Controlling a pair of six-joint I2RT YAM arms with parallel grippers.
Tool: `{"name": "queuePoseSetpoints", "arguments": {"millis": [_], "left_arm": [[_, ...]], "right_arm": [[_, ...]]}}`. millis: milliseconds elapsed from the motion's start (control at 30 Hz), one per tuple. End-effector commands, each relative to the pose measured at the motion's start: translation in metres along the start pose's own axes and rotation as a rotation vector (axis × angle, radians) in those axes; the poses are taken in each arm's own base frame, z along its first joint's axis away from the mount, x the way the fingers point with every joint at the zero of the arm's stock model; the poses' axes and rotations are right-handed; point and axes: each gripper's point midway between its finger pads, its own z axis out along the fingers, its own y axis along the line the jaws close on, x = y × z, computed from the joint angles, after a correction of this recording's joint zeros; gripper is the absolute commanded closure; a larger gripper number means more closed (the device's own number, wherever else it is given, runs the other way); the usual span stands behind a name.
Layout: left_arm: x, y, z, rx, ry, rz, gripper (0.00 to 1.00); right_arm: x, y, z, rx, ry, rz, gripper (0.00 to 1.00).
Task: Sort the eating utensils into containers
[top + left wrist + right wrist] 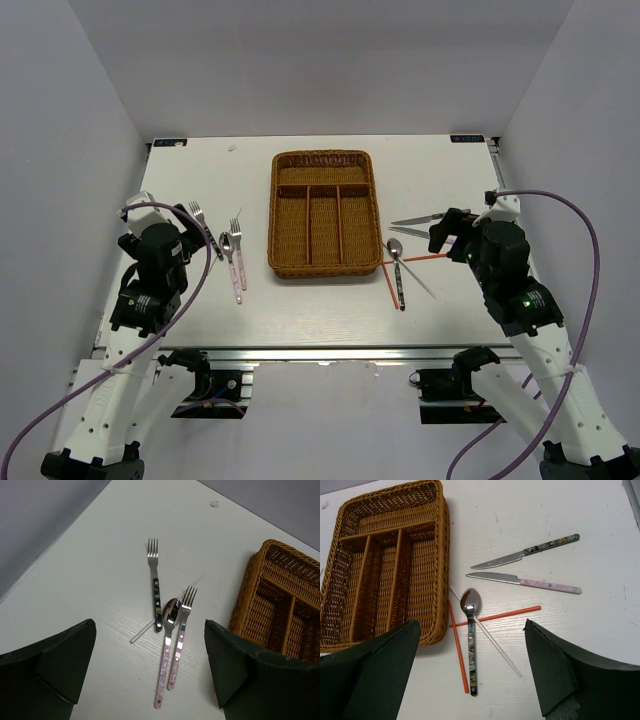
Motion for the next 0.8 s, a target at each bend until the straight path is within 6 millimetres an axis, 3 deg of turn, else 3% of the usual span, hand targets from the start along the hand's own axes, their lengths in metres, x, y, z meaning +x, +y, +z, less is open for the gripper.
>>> {"name": "queuePoseSetpoints", "arguments": {"millis": [0, 233, 400, 467, 500, 567, 600, 700, 733, 767], "left_arm": [[0.000, 0.003, 0.000, -0.011, -0.001, 0.003, 0.02], [0.000, 0.002, 0.000, -0.007, 0.000, -0.001, 0.02], [0.002, 0.003, 0.001, -0.011, 0.004, 0.001, 0.02], [0.004, 0.002, 0.002, -0.009, 0.010, 0.006, 0.02], [0.004, 0.000, 0.003, -0.005, 0.013, 0.007, 0.02], [0.006, -0.001, 0.004, 0.001, 0.022, 0.013, 0.02], [0.008, -0.002, 0.006, 0.000, 0.031, 0.019, 0.02], [0.010, -0.004, 0.007, 0.010, 0.041, 0.023, 0.02], [0.011, -0.006, 0.007, 0.018, 0.043, 0.023, 0.02], [0.011, -0.006, 0.007, 0.021, 0.043, 0.024, 0.02]], "right_arm": [[-0.008, -0.001, 0.000, 0.006, -0.035, -0.010, 0.11], [-0.002, 0.008, 0.007, -0.038, -0.012, -0.033, 0.11], [0.008, 0.011, 0.025, -0.028, 0.085, -0.086, 0.11], [0.028, 0.006, 0.042, 0.017, 0.199, -0.122, 0.11], [0.028, 0.007, 0.048, 0.022, 0.222, -0.132, 0.11], [0.055, 0.003, 0.066, 0.044, 0.337, -0.166, 0.12], [0.061, 0.003, 0.071, 0.047, 0.366, -0.175, 0.14], [0.090, 0.002, 0.090, 0.059, 0.471, -0.191, 0.33], [0.111, 0.005, 0.101, 0.046, 0.547, -0.181, 0.45], [0.119, 0.009, 0.104, 0.031, 0.571, -0.163, 0.54]]}}
